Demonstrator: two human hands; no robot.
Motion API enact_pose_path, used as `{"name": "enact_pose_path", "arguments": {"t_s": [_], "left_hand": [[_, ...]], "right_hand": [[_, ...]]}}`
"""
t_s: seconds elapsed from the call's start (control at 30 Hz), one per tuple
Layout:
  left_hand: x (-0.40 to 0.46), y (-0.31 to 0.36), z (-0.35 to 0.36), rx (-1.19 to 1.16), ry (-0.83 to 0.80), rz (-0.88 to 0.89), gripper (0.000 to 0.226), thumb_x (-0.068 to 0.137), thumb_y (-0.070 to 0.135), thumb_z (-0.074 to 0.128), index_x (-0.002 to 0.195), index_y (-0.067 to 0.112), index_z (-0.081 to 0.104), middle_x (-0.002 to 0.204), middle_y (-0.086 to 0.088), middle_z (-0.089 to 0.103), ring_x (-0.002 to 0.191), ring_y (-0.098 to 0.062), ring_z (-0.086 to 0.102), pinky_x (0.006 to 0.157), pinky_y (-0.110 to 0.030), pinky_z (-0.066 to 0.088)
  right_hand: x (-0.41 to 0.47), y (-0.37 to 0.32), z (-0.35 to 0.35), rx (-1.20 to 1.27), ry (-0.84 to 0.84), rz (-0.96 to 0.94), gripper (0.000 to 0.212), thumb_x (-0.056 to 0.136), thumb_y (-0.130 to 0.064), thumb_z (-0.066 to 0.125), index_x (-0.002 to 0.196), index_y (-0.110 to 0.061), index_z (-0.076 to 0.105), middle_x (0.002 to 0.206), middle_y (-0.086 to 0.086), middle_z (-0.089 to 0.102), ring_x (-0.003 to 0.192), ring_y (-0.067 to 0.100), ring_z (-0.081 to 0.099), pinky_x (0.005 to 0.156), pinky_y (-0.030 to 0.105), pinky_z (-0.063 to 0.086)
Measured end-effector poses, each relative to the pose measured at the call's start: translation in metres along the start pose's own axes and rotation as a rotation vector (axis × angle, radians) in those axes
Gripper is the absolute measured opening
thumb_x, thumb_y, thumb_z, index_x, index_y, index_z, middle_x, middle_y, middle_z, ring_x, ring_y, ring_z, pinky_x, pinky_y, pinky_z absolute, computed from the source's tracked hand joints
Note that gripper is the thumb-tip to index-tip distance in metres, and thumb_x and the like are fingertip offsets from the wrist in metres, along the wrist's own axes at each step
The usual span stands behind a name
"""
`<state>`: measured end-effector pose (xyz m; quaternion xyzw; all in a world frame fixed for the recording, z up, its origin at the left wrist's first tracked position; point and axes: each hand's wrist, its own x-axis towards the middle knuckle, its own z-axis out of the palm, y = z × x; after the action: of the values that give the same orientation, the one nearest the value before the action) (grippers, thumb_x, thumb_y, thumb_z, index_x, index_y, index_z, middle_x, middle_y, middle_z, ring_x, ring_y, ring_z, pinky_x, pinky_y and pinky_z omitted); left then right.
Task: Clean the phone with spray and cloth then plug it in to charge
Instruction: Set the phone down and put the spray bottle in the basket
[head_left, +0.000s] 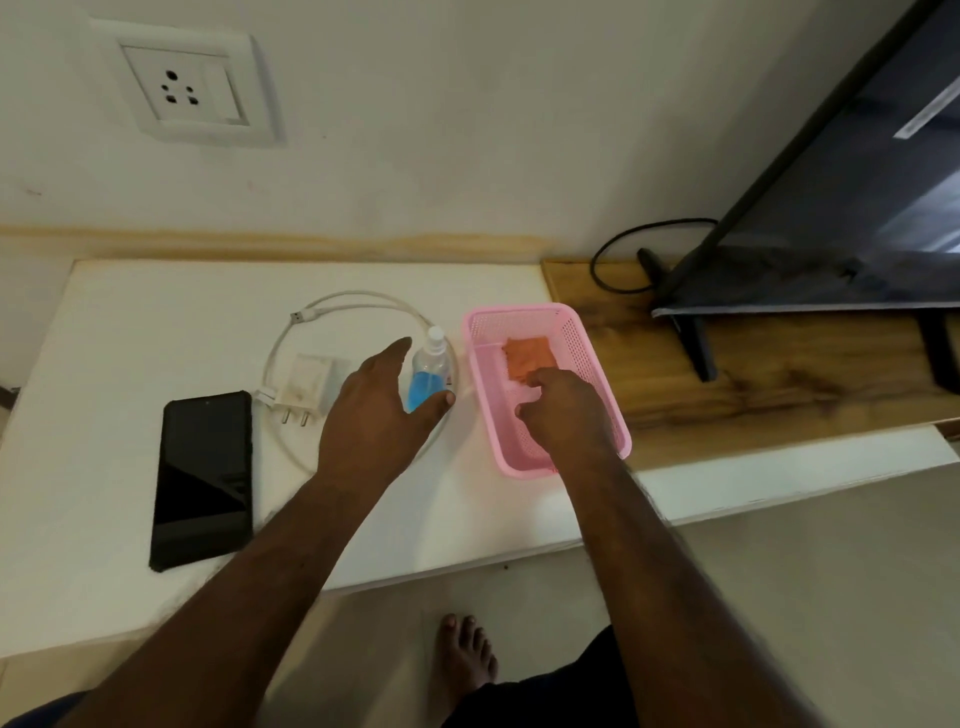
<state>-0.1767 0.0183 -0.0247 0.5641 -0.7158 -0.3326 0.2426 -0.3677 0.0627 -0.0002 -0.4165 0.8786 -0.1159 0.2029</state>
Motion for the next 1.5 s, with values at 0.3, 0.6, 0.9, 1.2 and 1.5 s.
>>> {"name": "enact_pose_path", "arguments": {"t_s": [0.3,0.6,0.9,1.2,1.5], "left_hand": [[0.008,0.004,0.014,-0.049,0.037,-0.014,0.056,0.088,0.048,0.070,0.134,0.023,0.052,0.129,-0.004,0.065,0.116,-0.027,0.061,0.086,-0.037,0.048],[0.002,0.003,-0.025,-0.069,0.104,0.054,0.039,0.089,0.049,0.067,0.116,0.027,0.051,0.104,0.008,0.068,0.094,-0.020,0.065,0.070,-0.031,0.044],[-0.009,-0.018,-0.057,0.047,0.050,0.033,0.058,0.085,0.058,0.065,0.135,0.033,0.049,0.119,0.009,0.064,0.093,-0.003,0.054,0.071,-0.013,0.037],[-0.014,-0.036,-0.075,0.052,0.100,0.042,0.055,0.085,0.055,0.068,0.132,0.032,0.052,0.110,0.013,0.057,0.092,-0.005,0.055,0.071,-0.005,0.033],[-0.014,-0.049,-0.091,0.079,0.125,0.101,0.058,0.083,0.058,0.068,0.133,0.033,0.052,0.107,0.016,0.051,0.095,-0.005,0.053,0.073,-0.010,0.036]], "right_hand": [[0.007,-0.003,0.002,-0.005,0.101,-0.061,0.024,0.096,-0.023,0.061,0.119,-0.023,0.067,0.119,0.000,0.070,0.097,0.022,0.066,0.097,0.038,0.049],[-0.024,-0.051,-0.027,0.618,0.382,-0.279,0.033,0.095,-0.031,0.063,0.128,-0.030,0.065,0.120,-0.009,0.068,0.097,0.008,0.065,0.086,0.039,0.059],[-0.052,-0.090,-0.009,0.881,0.154,-0.531,0.026,0.088,-0.026,0.072,0.109,-0.040,0.064,0.094,-0.023,0.069,0.091,0.002,0.065,0.068,0.014,0.056],[-0.047,-0.108,0.011,0.835,0.131,-0.568,0.026,0.088,-0.026,0.074,0.110,-0.037,0.066,0.095,-0.025,0.068,0.087,-0.004,0.062,0.063,0.005,0.047],[-0.046,-0.115,0.022,0.819,0.052,-0.598,0.028,0.086,-0.024,0.075,0.109,-0.039,0.069,0.094,-0.023,0.071,0.086,-0.002,0.063,0.066,0.009,0.050]]}}
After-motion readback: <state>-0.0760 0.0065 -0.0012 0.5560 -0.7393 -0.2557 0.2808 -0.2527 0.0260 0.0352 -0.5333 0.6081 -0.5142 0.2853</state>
